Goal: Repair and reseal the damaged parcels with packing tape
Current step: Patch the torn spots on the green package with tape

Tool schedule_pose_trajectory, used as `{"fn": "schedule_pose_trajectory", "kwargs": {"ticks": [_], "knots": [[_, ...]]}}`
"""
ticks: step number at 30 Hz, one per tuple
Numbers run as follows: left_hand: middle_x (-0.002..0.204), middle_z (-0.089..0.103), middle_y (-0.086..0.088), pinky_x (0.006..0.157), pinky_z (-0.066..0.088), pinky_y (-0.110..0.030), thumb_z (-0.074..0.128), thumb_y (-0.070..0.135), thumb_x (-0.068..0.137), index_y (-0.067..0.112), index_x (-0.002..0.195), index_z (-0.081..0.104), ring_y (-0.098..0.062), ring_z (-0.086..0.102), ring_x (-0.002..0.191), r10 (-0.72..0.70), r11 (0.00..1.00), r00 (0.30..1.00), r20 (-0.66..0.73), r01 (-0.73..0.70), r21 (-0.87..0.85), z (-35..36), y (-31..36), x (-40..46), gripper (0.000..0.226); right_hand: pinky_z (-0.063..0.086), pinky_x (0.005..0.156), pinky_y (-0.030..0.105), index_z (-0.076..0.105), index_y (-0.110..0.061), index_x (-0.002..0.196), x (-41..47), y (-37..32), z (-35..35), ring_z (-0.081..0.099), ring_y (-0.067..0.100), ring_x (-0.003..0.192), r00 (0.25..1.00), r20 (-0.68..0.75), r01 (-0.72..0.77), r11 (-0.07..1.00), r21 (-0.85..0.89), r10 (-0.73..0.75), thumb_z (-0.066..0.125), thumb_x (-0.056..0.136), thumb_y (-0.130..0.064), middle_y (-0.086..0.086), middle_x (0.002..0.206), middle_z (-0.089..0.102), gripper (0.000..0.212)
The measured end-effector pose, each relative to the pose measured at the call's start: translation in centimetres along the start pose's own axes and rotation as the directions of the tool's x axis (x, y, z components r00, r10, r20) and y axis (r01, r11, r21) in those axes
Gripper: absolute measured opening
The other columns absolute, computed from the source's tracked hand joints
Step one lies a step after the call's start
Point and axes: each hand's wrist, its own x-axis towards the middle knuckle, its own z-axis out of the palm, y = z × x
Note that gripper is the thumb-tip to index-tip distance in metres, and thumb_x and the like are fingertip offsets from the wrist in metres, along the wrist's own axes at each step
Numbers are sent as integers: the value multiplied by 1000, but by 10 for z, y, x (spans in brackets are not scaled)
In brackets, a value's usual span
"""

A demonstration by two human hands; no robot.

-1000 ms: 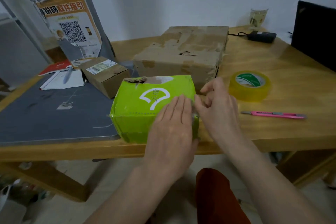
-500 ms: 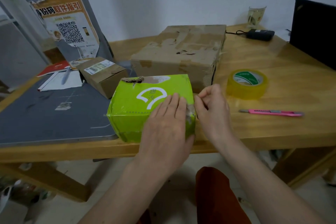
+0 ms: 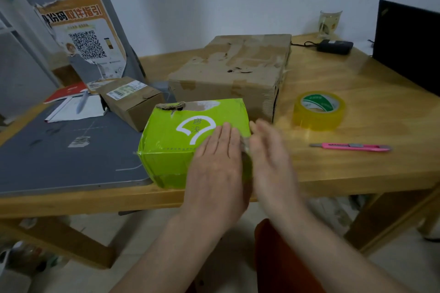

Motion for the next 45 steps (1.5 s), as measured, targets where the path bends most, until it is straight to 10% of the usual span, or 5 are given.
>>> {"fn": "schedule_pose_trajectory", "kwargs": {"ticks": [12, 22, 32, 38, 45], "knots": [[147, 47, -9, 112, 27, -26, 55, 17, 71, 25, 149, 37, -20, 42, 137, 18, 889, 998, 57, 10, -457, -10, -21, 3, 80, 23, 113, 15, 34, -11, 145, -12, 14, -5, 28, 3, 140, 950, 102, 311, 913, -262, -294, 32, 98, -39, -4, 149, 36, 55], [148, 45, -13, 112, 31, -40, 60, 37, 94, 11, 145, 44, -28, 38, 137, -667, 528, 700, 254, 686, -501, -16, -97, 2, 60, 40, 105, 27, 67, -7, 102, 17, 31, -5, 50, 20, 129, 812, 202, 583, 737, -343, -548, 47, 98, -24, 7, 116, 65, 27], [60, 66, 9, 60, 50, -35, 63, 48, 85, 28, 71, 70, -21, 65, 65, -556, 739, 830, -40, 472, -480, -60, -46, -26, 25, 40, 91, 41, 51, -14, 65, 84, 3, -27, 60, 32, 90, 930, 156, 341, 621, -705, -334, 53, 84, -36, 9, 87, 68, 29], [143, 51, 2, 105, 31, -25, 63, 27, 93, 15, 136, 56, -16, 43, 135, -483, 756, 870, 98, 470, -455, -29, -102, 8, 45, 50, 80, 40, 65, -14, 75, 59, -6, -2, 62, 27, 94, 892, 335, 451, 623, -639, -302, 50, 86, -37, 4, 91, 71, 29], [125, 67, 4, 75, 35, -17, 58, 25, 97, 25, 128, 64, -14, 58, 111, -312, 776, 898, 309, 429, -463, -28, -121, 29, 31, 47, 85, 33, 71, -19, 88, 51, -20, 14, 59, 21, 106, 837, 491, 522, 623, -583, -242, 53, 88, -36, -5, 106, 71, 25]]}}
